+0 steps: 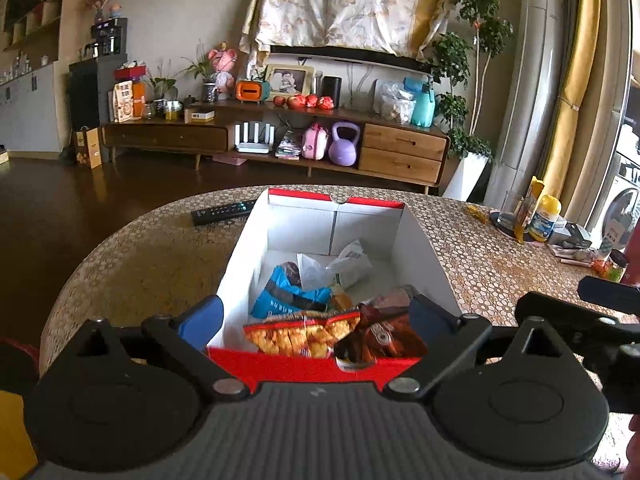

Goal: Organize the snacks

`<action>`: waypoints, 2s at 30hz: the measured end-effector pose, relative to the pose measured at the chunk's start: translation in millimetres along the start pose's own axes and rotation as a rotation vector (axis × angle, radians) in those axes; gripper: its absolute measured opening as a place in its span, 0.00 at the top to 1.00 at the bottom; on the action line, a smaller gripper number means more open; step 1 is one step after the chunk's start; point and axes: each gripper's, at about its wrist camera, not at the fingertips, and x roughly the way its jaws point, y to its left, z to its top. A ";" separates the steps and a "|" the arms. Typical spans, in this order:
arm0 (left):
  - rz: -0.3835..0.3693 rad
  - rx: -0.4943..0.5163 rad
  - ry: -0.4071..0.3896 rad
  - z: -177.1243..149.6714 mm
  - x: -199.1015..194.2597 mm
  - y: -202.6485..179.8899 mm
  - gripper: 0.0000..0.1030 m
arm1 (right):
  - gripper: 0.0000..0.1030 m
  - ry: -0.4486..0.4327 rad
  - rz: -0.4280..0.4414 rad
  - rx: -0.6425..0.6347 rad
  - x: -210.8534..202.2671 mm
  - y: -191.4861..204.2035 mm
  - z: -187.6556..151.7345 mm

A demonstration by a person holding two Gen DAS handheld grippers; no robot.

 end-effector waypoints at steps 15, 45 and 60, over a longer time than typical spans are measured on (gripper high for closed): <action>0.023 0.047 -0.010 -31.3 -32.0 -22.5 0.00 | 0.00 -0.039 -0.030 0.082 -44.1 -13.2 -32.1; 0.005 0.078 -0.012 -35.3 -36.2 -26.7 0.00 | 0.00 -0.036 -0.050 0.102 -54.6 -15.1 -41.3; 0.009 0.081 -0.007 -36.5 -33.6 -25.8 0.00 | 0.00 -0.034 -0.055 0.105 -52.7 -18.0 -40.5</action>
